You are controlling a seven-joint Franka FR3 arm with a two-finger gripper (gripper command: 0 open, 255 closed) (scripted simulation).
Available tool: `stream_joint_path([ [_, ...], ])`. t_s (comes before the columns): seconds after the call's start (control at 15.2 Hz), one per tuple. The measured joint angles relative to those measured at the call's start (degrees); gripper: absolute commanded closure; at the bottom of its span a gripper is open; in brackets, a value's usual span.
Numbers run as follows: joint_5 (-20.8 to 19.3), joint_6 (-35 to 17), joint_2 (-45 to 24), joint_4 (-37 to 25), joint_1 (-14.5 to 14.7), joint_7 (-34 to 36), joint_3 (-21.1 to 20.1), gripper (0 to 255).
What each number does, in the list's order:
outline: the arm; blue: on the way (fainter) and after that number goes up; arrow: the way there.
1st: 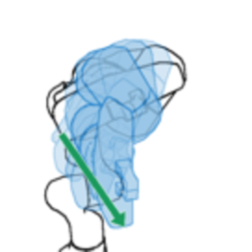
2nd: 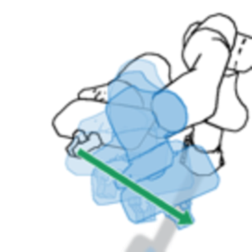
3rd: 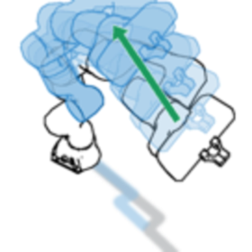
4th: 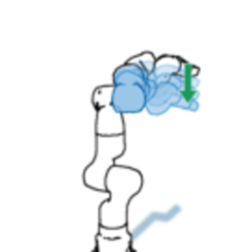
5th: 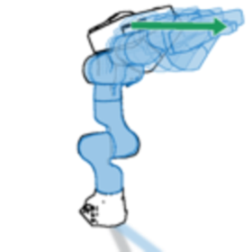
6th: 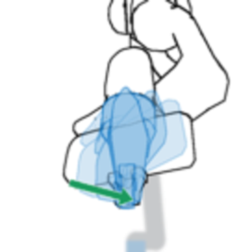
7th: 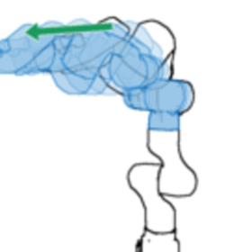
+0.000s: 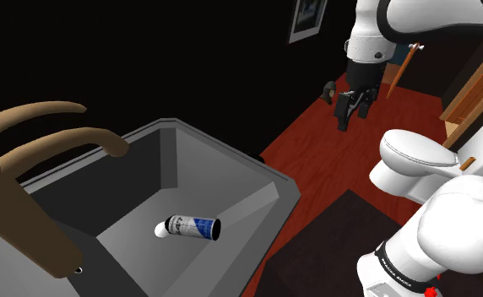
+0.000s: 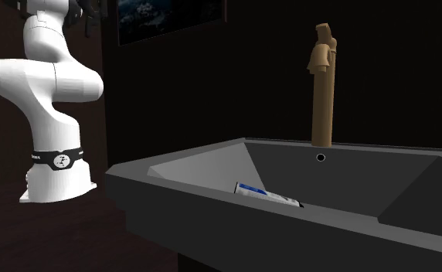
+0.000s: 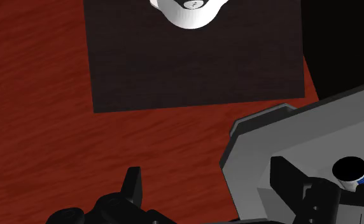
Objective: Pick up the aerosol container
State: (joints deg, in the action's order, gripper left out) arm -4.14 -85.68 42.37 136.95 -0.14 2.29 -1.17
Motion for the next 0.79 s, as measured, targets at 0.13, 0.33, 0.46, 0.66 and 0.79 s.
stream_joint_path([
  [0.13,0.34,-0.66,-0.75,0.04,0.26,0.27,-0.35,0],
  [0.33,1.62,-4.25,-4.47,0.53,1.38,1.01,-1.66,0],
  [0.46,2.49,-6.69,-7.87,-0.04,2.19,1.51,-2.66,0],
  [0.66,3.93,-10.85,-12.05,0.54,3.6,2.52,-4.41,0],
  [0.79,4.45,-13.45,-16.02,-0.46,4.23,2.73,-5.27,0],
])
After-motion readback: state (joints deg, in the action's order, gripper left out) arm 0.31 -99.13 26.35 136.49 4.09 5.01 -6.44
